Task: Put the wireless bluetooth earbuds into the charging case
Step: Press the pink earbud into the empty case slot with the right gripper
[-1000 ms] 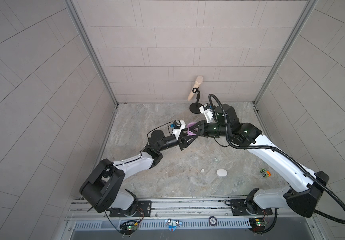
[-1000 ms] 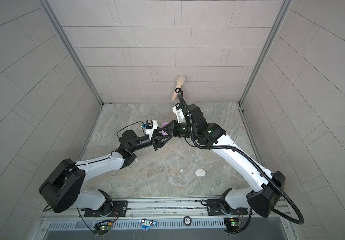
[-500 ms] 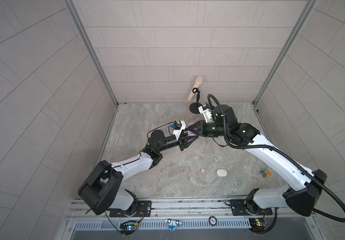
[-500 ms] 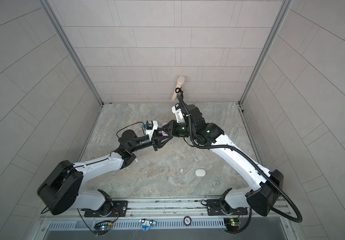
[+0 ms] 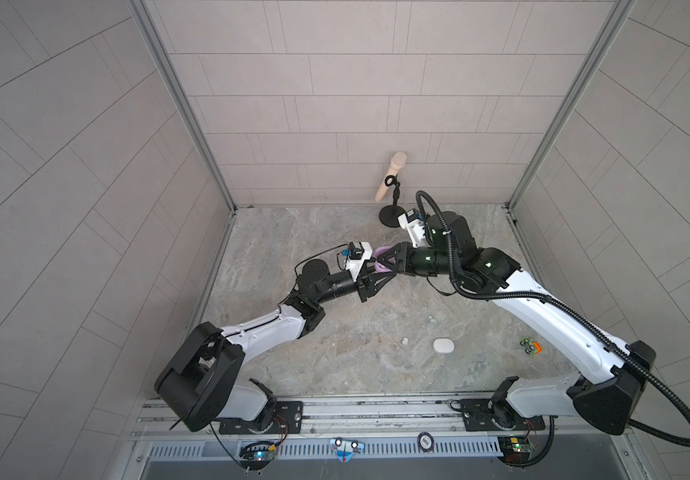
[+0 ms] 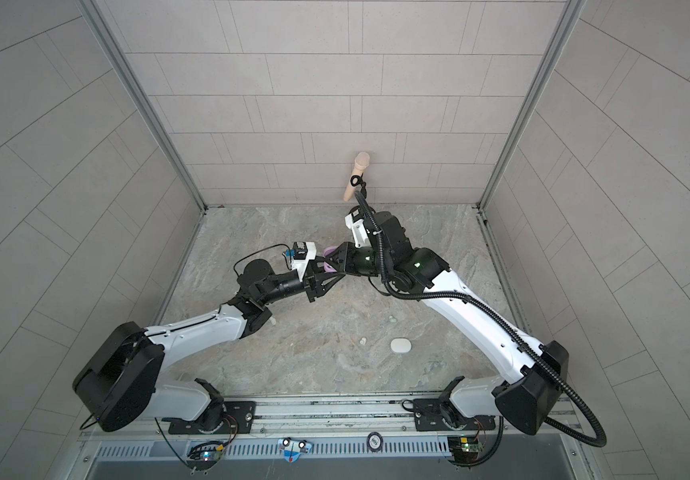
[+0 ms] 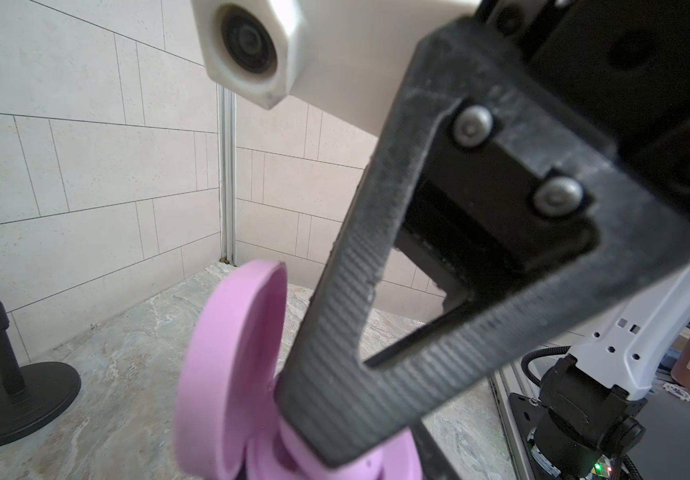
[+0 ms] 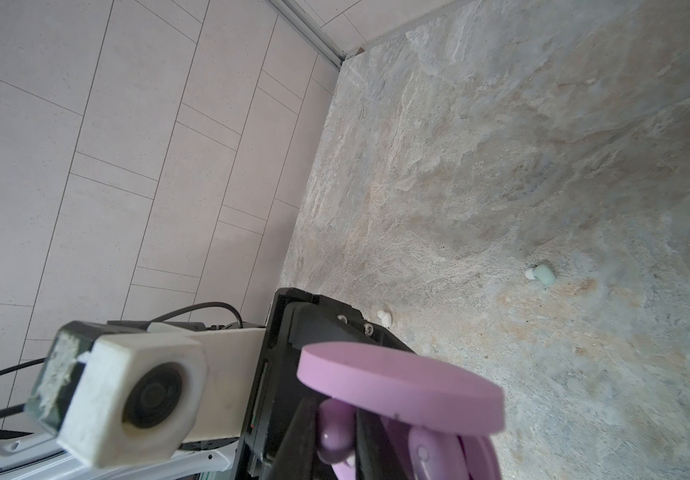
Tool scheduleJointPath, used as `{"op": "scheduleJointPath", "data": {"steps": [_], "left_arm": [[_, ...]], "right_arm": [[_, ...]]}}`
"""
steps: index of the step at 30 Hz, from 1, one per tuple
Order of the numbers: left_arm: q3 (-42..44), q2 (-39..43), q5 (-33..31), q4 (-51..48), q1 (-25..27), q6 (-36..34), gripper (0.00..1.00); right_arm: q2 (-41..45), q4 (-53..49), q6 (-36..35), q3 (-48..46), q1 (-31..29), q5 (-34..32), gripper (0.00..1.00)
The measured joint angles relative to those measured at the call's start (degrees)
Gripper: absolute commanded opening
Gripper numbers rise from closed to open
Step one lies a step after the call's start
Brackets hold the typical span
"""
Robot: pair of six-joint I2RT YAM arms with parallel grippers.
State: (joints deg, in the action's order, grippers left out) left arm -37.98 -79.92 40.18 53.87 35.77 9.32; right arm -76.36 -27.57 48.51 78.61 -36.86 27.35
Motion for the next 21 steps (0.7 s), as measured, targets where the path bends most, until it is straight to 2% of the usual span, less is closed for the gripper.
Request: {"op": "scheduleJointPath", "data": {"steps": [8,21], "left_arm": [[0.0,0.4,-0.4,-0.7,0.0,-0.2,0.22],[0.0,0.5,-0.4,0.4,0.0,0.7,0.22]], "right_arm": [[0.1,0.8,0.5,-0.4,0.0,0.2,0.19],[1.6,8.2,4.9,-4.4,0.0,0.9,0.17]]}}
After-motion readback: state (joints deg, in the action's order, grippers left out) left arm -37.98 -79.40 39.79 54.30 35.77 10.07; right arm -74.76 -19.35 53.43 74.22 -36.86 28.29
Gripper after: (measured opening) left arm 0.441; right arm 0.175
